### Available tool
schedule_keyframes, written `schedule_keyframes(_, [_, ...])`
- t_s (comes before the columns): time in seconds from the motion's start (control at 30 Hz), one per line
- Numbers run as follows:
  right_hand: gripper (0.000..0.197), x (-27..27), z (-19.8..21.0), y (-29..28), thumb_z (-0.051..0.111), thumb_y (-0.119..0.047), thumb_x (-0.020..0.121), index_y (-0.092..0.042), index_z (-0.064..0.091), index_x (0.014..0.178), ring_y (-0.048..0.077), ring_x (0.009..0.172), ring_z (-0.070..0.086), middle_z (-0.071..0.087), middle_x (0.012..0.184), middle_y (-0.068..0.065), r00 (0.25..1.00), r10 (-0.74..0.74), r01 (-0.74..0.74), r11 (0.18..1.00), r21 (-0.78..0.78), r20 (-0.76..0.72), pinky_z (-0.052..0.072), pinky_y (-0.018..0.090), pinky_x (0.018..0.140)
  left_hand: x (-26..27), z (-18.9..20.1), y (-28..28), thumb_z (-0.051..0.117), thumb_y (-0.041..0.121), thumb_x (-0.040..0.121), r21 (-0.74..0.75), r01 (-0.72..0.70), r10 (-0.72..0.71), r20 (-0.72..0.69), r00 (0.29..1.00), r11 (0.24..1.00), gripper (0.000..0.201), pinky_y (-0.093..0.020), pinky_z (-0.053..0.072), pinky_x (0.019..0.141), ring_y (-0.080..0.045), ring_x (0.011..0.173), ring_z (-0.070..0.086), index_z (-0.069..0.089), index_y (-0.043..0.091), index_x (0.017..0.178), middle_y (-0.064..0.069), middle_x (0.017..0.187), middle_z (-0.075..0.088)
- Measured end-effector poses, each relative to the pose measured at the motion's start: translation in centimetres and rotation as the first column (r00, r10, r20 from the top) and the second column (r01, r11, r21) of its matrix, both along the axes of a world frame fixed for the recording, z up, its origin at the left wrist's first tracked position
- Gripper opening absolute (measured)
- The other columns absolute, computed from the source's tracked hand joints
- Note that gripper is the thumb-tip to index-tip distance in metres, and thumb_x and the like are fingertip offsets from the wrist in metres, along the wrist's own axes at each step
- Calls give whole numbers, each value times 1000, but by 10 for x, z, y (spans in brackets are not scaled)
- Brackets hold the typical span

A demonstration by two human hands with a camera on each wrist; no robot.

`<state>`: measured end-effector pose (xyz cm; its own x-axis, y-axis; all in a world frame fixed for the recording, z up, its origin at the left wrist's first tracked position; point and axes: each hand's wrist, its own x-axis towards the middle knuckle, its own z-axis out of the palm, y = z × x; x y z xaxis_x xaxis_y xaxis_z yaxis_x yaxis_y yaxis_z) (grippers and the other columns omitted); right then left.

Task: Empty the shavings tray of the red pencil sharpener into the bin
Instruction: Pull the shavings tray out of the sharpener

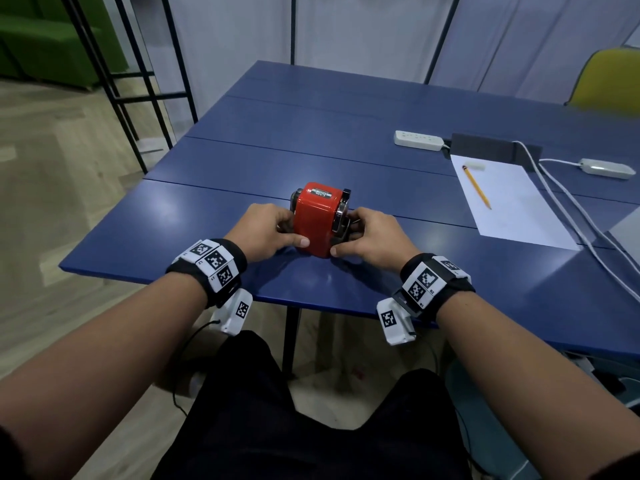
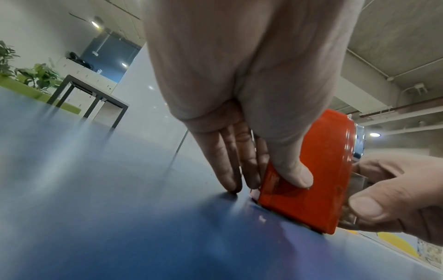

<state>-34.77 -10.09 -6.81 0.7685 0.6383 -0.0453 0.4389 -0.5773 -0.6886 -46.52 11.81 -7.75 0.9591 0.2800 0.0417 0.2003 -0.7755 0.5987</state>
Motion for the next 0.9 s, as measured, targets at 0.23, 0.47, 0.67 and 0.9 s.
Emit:
schedule_keyframes(0.23, [69,-7,-1,-3,98,-46,59,-19,70,116,17,98,76,78,106,-4,998,-1,3,999,-35,56,63,41,93,-7,12,-2,87,46,81,72,-6,11,-76,997,997,29,-28,57,79,-7,80,73,81,21,94,7,82,80])
schedule_keyframes(0.47, [71,-18,-2,-1,95,-41,76,-17,65,135,6,91,62,66,105,-11,992,1,-5,1000,30,129,45,19,80,-10,60,-23,87,70,62,270,-66,69,-2,998,961,94,-41,54,88,-25,106,64,46,25,135,-3,126,58])
schedule_keyframes(0.67, [62,-18,1,3,95,-42,74,-18,70,125,15,94,66,71,100,-6,989,3,-3,1000,-3,150,45,19,70,8,57,-35,85,62,72,318,166,-145,-89,985,933,110,-45,45,115,-34,143,49,27,43,163,-10,163,34])
schedule_keyframes(0.9, [66,-17,2,1,96,-39,72,-16,67,127,13,94,64,69,103,-6,991,-23,25,1000,-12,132,41,10,66,9,65,-42,84,60,72,377,151,-120,-104,987,914,94,-51,55,98,-32,120,63,38,44,152,-2,146,46])
